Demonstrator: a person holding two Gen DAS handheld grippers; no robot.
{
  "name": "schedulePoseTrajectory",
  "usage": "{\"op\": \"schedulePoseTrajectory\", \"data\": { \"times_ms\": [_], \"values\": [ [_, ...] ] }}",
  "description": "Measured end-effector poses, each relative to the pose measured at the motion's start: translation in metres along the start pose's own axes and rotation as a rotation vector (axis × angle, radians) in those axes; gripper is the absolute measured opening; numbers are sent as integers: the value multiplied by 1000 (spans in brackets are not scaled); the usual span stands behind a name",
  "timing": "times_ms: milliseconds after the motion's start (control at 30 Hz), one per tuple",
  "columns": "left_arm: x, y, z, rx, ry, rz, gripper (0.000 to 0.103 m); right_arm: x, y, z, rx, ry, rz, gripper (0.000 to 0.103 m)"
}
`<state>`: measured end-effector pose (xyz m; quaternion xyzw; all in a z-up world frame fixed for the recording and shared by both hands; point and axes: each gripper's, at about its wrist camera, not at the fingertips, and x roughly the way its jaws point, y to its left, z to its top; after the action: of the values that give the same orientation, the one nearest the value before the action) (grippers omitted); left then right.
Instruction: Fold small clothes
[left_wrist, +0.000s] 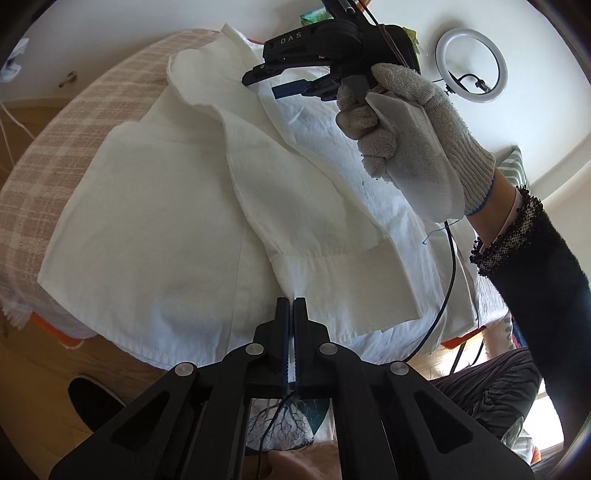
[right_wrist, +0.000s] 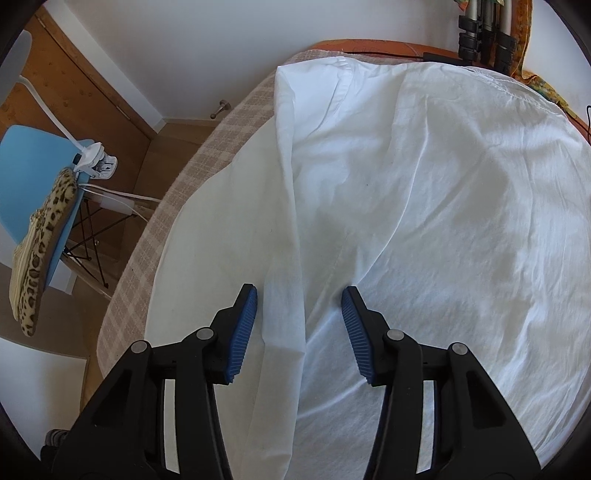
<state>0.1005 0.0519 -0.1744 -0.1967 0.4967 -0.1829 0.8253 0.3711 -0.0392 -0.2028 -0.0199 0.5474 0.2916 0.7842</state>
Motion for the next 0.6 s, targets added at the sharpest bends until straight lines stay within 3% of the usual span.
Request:
{"op": "schedulePoseTrajectory", "data": {
  "times_ms": [133,433,500,600],
  "values": [
    [-29,12,-1,-22,-57,15,0,-1,-2,0,30,5,28,10],
    [-97,42,-4,-30,-205,124,0,-30,14,-6,87,-90,210,5],
    [-97,51,-1,-47,-220,152,0,-28,14,-8,97,-117,189,5],
    [-69,71,-3,-89,-127,188,0,-9,10,-12,101,-58,67,5]
  ]
}}
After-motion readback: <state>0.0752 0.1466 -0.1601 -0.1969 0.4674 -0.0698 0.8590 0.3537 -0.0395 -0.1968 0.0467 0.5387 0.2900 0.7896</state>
